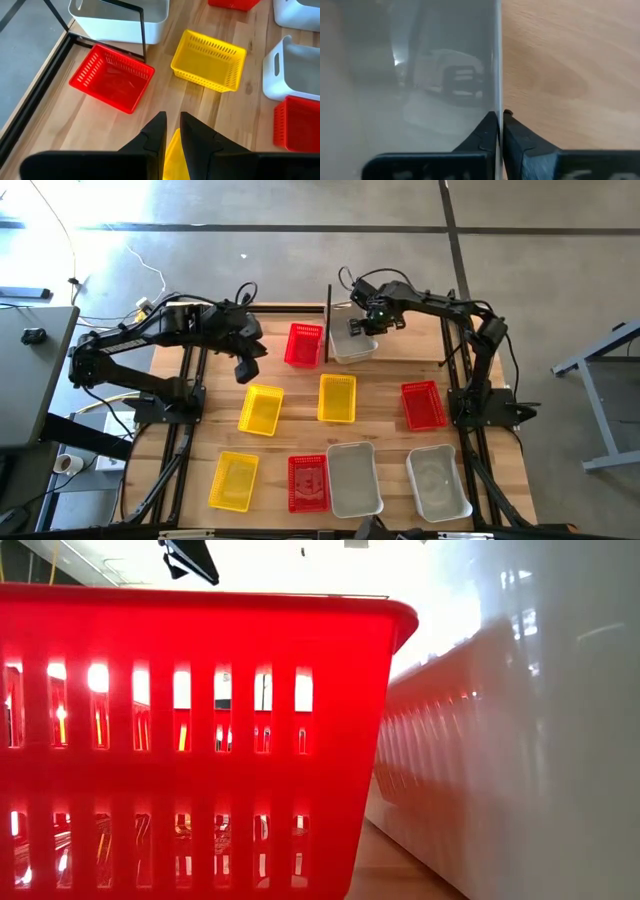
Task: Stack baskets on shelf by color
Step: Put the top gray bin on the shelf
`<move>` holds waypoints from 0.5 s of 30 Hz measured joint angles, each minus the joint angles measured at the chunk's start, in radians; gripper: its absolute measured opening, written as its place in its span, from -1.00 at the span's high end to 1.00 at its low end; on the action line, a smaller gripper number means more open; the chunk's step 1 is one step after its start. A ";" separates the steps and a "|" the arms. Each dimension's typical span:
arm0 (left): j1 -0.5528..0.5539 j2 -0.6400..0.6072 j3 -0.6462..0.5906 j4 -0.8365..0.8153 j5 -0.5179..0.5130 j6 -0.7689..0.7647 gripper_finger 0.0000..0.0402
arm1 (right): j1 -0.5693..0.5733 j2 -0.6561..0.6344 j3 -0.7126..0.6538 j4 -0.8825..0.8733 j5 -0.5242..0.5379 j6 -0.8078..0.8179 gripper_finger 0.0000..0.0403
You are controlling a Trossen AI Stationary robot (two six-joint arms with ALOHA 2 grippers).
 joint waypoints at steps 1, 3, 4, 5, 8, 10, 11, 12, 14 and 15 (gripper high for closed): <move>0.000 0.000 0.000 0.000 0.000 0.000 0.77 | 0.000 0.000 0.000 -0.004 0.004 0.020 0.96; 0.000 0.000 0.000 0.000 0.000 0.000 0.77 | 0.001 0.000 0.000 -0.015 0.006 0.060 0.95; 0.000 0.000 0.000 0.000 0.000 0.000 0.77 | 0.001 0.000 0.000 -0.018 0.007 0.077 0.95; 0.000 0.000 0.000 0.000 0.000 0.000 0.77 | 0.000 0.000 0.000 -0.019 0.008 0.096 0.96; 0.000 0.000 0.000 0.000 0.000 0.001 0.77 | 0.001 0.000 0.000 -0.027 0.018 0.151 0.99; 0.000 0.000 0.000 0.000 0.000 0.003 0.77 | 0.004 0.000 0.000 -0.027 0.026 0.192 0.99; 0.000 0.000 0.000 0.000 0.000 0.003 0.77 | 0.005 0.000 0.000 -0.027 0.027 0.211 0.99; 0.000 0.000 0.000 0.003 0.000 0.003 0.77 | 0.005 0.000 0.000 -0.027 0.029 0.228 0.99; 0.000 0.000 0.000 0.011 0.000 0.014 0.77 | 0.009 0.000 0.000 -0.023 0.034 0.242 1.00; 0.000 0.000 0.000 0.014 0.000 0.021 0.77 | 0.011 0.000 0.000 -0.019 0.035 0.241 1.00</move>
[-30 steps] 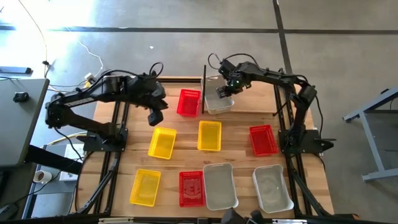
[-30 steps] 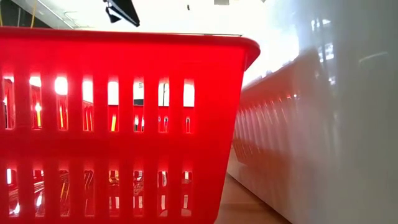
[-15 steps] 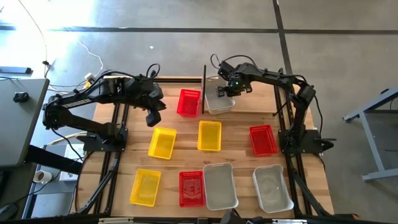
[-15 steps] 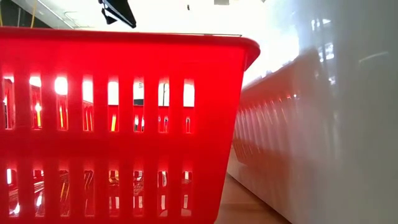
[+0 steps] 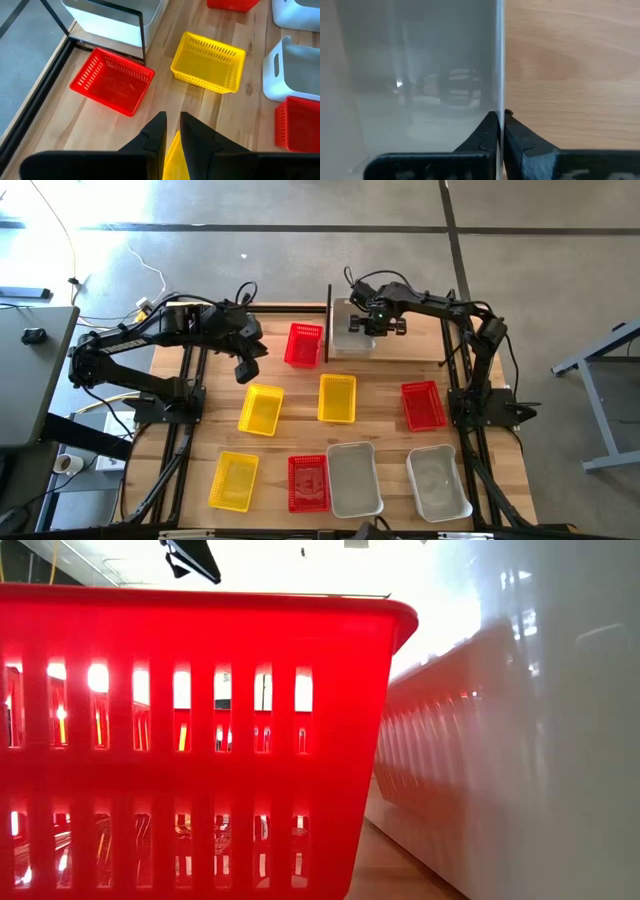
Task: Stack baskets on shelf by color
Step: Put the top gray bin on the shelf
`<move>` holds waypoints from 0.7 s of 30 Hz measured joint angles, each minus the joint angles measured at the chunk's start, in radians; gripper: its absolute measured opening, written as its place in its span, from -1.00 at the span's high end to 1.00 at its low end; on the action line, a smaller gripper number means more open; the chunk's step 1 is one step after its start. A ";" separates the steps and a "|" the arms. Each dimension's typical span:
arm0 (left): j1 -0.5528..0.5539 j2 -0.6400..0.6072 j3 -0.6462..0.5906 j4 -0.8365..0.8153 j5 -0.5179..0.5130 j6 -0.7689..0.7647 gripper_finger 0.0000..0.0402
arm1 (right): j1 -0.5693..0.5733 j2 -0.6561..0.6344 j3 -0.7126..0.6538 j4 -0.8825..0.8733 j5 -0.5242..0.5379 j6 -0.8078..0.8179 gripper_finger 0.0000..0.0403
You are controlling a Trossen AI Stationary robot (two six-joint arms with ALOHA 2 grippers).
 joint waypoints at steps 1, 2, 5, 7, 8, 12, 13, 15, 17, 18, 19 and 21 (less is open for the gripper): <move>0.000 0.000 0.000 0.001 0.000 0.009 0.77 | 0.002 0.000 0.000 0.004 0.000 -0.002 1.00; 0.000 0.000 0.000 0.003 0.000 0.019 0.77 | 0.005 0.000 0.000 0.005 0.000 -0.004 1.00; 0.000 0.000 0.000 0.010 0.000 0.035 0.77 | 0.010 0.000 0.000 0.012 -0.001 0.008 1.00; 0.000 0.000 0.000 0.017 0.000 0.042 0.77 | 0.011 0.000 0.000 0.019 -0.009 0.008 1.00; 0.000 0.000 0.000 0.023 0.000 0.043 0.77 | 0.011 0.000 0.000 0.020 -0.010 0.008 1.00; 0.000 0.000 0.000 0.041 0.000 0.043 0.77 | 0.011 0.000 -0.001 0.019 -0.010 0.008 1.00; 0.000 0.000 0.000 0.041 0.000 0.043 0.77 | 0.011 0.000 -0.001 0.019 -0.011 0.008 1.00; 0.000 0.000 0.000 0.041 0.000 0.043 0.77 | 0.011 0.000 -0.001 0.019 -0.013 0.004 1.00; 0.000 0.000 0.000 0.041 0.000 0.043 0.77 | 0.011 0.000 -0.001 0.019 -0.013 0.002 1.00; 0.000 0.000 0.000 0.041 0.000 0.043 0.77 | 0.011 0.000 -0.001 0.019 -0.013 0.002 1.00; 0.000 0.000 0.000 0.041 0.000 0.043 0.77 | 0.011 0.000 -0.001 0.019 -0.013 0.002 1.00; 0.000 0.000 0.000 0.041 0.000 0.043 0.77 | 0.011 0.000 -0.001 0.019 -0.013 0.001 1.00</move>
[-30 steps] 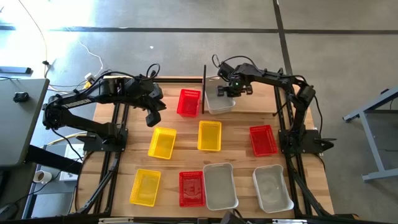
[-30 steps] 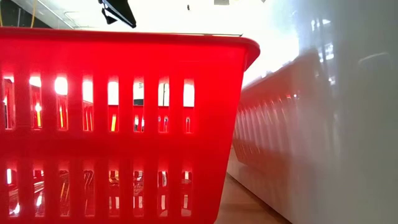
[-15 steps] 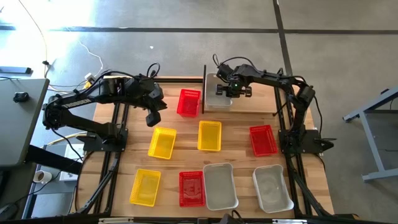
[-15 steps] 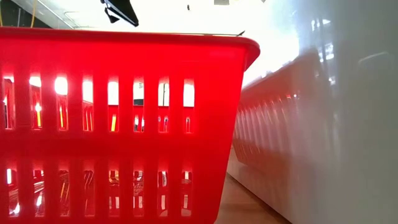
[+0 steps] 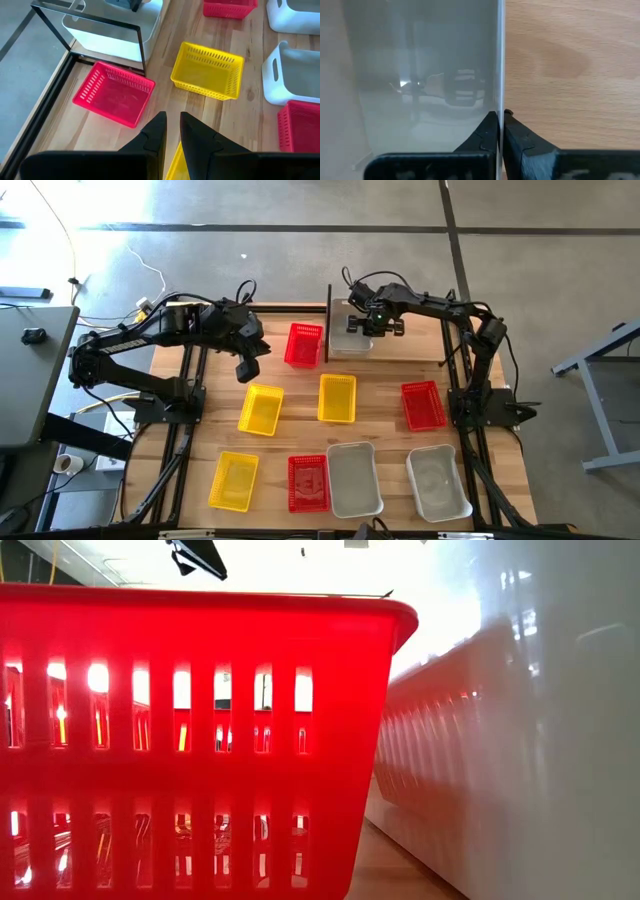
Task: Stack baskets on shelf by color
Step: Put the top gray bin on the shelf, then put the middle right red bin on the shelf
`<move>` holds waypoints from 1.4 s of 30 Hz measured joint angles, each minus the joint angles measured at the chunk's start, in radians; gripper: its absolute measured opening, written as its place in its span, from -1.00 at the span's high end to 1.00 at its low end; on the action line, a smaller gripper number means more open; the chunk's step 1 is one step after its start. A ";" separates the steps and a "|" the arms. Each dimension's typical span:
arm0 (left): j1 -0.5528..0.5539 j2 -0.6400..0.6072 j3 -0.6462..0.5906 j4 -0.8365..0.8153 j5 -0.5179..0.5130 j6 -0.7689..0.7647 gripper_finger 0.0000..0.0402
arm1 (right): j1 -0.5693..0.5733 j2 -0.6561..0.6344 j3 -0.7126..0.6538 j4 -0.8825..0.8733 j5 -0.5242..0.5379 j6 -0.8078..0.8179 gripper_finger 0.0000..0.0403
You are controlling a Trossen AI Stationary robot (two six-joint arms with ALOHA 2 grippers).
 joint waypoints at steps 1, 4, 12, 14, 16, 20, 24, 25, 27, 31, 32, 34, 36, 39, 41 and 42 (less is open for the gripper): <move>0.000 0.000 0.000 0.000 0.000 0.000 0.77 | 0.000 0.000 0.000 0.000 0.000 0.000 1.00; 0.000 0.000 0.000 0.000 0.000 0.000 0.77 | 0.000 0.000 0.000 0.000 0.000 0.000 1.00; 0.000 0.000 0.000 0.000 0.000 0.000 0.77 | -0.004 0.000 0.000 -0.002 -0.078 -0.023 1.00; 0.000 0.000 0.000 0.000 0.000 0.000 0.77 | -0.003 0.000 0.000 -0.004 -0.071 -0.018 1.00; 0.000 0.000 0.000 0.000 0.000 0.000 0.77 | -0.003 0.000 0.000 -0.003 -0.051 -0.020 1.00; 0.000 0.000 0.000 0.000 0.000 0.015 0.77 | -0.002 0.000 0.000 -0.005 -0.016 -0.019 0.99; 0.000 0.000 0.000 0.000 0.000 0.016 0.77 | -0.002 0.000 0.000 -0.005 -0.017 -0.022 0.90; 0.000 0.000 0.000 0.000 0.000 0.015 0.77 | -0.002 0.000 0.000 -0.005 -0.017 -0.023 0.86; 0.000 0.000 0.000 0.000 0.000 0.015 0.77 | -0.002 0.000 0.000 -0.005 -0.017 -0.020 0.77; 0.000 0.000 0.000 0.002 0.000 0.015 0.77 | -0.002 -0.003 0.000 -0.012 -0.018 -0.019 0.57; 0.000 0.000 0.000 0.003 0.000 0.015 0.77 | -0.002 -0.007 0.000 -0.016 -0.018 -0.019 0.53; 0.000 0.000 0.000 0.003 0.000 0.015 0.77 | -0.002 -0.020 0.000 -0.022 -0.019 -0.019 0.48; 0.000 0.000 0.000 0.003 0.000 0.010 0.77 | -0.003 -0.038 0.000 -0.024 -0.009 -0.019 0.45; 0.000 0.001 0.000 0.003 0.000 0.008 0.77 | -0.003 -0.069 0.000 -0.026 0.023 -0.020 0.44; 0.000 0.001 0.000 0.003 0.000 0.008 0.77 | -0.003 -0.094 0.000 -0.032 0.035 -0.026 0.44; 0.000 0.001 0.000 0.003 0.000 0.007 0.77 | -0.003 -0.109 0.000 -0.039 0.037 -0.034 0.44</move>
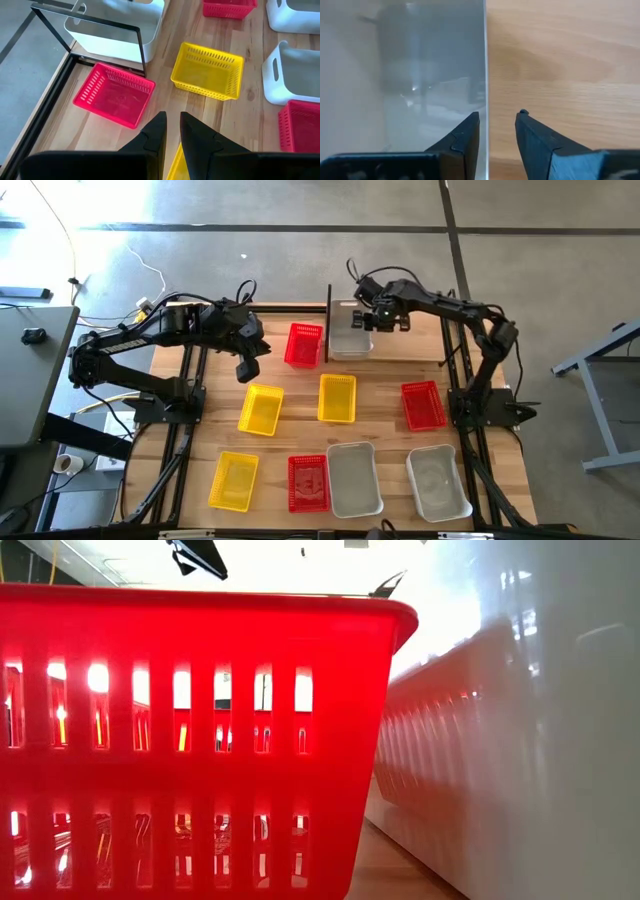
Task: Stack baskets on shelf by color
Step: Put the middle right red bin on the shelf
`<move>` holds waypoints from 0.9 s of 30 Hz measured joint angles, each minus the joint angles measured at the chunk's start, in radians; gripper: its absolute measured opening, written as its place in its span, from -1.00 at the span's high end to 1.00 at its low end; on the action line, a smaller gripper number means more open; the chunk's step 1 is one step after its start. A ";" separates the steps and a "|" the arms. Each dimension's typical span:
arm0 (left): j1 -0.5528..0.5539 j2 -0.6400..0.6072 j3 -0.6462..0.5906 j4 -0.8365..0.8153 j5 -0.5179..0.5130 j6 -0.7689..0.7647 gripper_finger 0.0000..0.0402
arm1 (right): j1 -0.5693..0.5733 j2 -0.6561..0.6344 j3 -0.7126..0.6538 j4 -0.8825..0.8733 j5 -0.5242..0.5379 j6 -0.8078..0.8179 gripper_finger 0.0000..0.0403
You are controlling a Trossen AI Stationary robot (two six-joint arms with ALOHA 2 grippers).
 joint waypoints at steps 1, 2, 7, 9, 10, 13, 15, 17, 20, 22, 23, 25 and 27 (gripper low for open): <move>0.000 0.000 0.000 0.000 0.000 0.000 0.77 | 0.000 -0.015 0.000 -0.005 0.000 -0.013 0.44; 0.000 0.000 0.000 0.000 0.000 0.000 0.77 | 0.000 -0.030 0.000 -0.011 -0.001 -0.028 0.44; 0.000 0.000 0.000 0.000 0.000 -0.008 0.77 | 0.029 -0.120 0.000 -0.066 -0.001 -0.085 0.44; 0.000 0.000 0.000 0.000 0.000 -0.008 0.77 | 0.046 -0.159 0.000 -0.094 -0.002 -0.116 0.44; 0.000 0.000 0.000 0.000 0.000 -0.008 0.77 | 0.057 -0.177 0.000 -0.109 -0.003 -0.129 0.44; 0.000 0.000 0.000 0.000 0.000 -0.008 0.77 | 0.097 -0.233 0.000 -0.163 -0.008 -0.183 0.44; 0.000 0.000 0.000 0.000 0.000 -0.008 0.77 | 0.132 -0.264 0.000 -0.212 -0.009 -0.210 0.44; 0.000 0.000 0.000 0.000 0.000 -0.008 0.77 | 0.169 -0.290 0.000 -0.268 -0.004 -0.220 0.44; 0.000 0.000 0.000 0.000 0.000 -0.008 0.77 | 0.231 -0.315 0.000 -0.322 0.021 -0.232 0.44; 0.000 0.000 0.000 0.000 0.000 -0.008 0.77 | 0.276 -0.323 0.000 -0.344 0.038 -0.243 0.44; 0.000 0.000 0.000 0.000 0.000 -0.008 0.77 | 0.300 -0.324 0.000 -0.350 0.045 -0.247 0.44; 0.000 0.000 0.000 0.000 0.000 -0.008 0.77 | 0.343 -0.324 0.000 -0.378 0.040 -0.282 0.44; 0.000 0.000 0.000 0.000 0.000 -0.008 0.77 | 0.388 -0.324 0.000 -0.407 0.034 -0.329 0.44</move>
